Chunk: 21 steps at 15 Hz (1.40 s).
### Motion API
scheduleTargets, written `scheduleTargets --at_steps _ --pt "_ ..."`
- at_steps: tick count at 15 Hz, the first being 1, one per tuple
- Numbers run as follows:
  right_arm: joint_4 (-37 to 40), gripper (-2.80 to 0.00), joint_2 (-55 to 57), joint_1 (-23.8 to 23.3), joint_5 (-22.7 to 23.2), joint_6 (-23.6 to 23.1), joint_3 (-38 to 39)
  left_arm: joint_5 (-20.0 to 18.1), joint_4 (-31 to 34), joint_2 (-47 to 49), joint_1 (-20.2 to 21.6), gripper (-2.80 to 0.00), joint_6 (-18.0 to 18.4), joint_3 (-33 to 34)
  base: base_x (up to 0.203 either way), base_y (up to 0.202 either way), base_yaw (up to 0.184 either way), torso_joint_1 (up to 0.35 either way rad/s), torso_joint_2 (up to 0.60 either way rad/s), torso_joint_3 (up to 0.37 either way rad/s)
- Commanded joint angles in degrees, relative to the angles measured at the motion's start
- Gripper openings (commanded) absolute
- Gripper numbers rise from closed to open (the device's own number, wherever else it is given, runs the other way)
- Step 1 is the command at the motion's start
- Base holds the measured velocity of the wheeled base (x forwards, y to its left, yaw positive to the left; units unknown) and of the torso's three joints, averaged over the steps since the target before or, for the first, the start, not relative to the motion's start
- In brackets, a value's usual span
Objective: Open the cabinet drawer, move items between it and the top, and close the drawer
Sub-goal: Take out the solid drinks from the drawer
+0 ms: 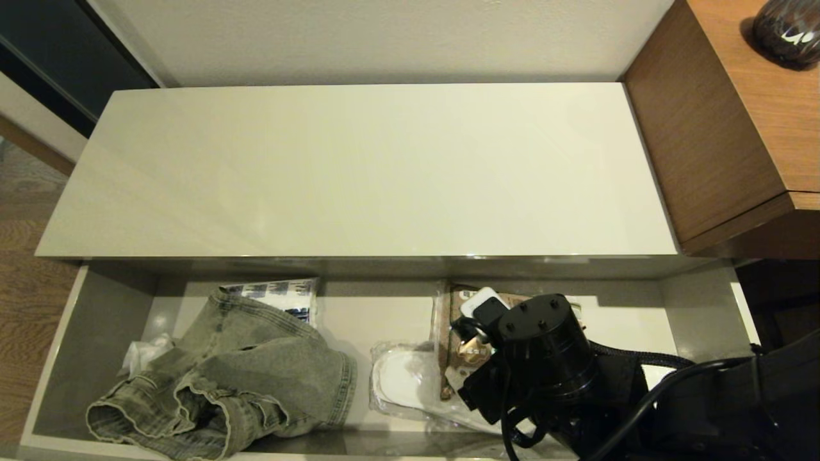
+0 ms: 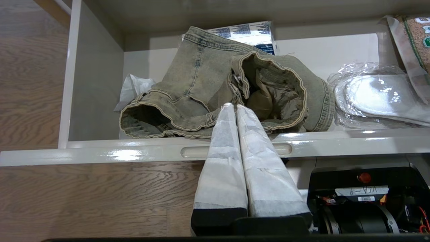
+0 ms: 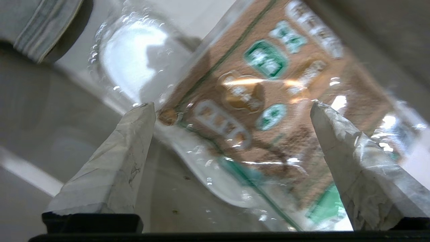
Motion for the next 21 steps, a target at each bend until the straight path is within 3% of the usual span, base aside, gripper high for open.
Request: scheduleTargets --at_steps 1,5,7,10,15,21 --pt "-0.6 0.0 2.1 0.6 -0.2 0.0 0.3 0.0 0.0 0.1 0.1 -2.8 0.0 0.0 0.0 0.0 0.0 0.0 0.0 0.0" --pt "-5.4 0.0 5.2 0.6 -4.2 0.5 1.4 0.0 0.0 0.1 0.0 -2.8 0.0 0.0 0.0 0.0 0.0 0.0 0.0 0.0" --pt "-9.8 0.0 6.4 0.7 -4.2 0.2 2.1 0.0 0.0 0.1 0.0 -2.8 0.0 0.0 0.0 0.0 0.0 0.0 0.0 0.0" --pt "-10.5 0.0 7.7 0.6 -4.2 0.7 2.1 0.0 0.0 0.1 0.0 -2.8 0.0 0.0 0.0 0.0 0.0 0.0 0.0 0.0" --pt "-18.3 0.0 13.2 0.5 -4.4 5.0 3.6 0.0 0.0 0.1 0.0 -2.8 0.0 0.0 0.0 0.0 0.0 0.0 0.0 0.0" --pt "-20.2 0.0 15.6 -2.0 -3.6 7.7 3.9 0.0 0.0 0.1 0.0 -2.8 0.0 0.0 0.0 0.0 0.0 0.0 0.0 0.0"
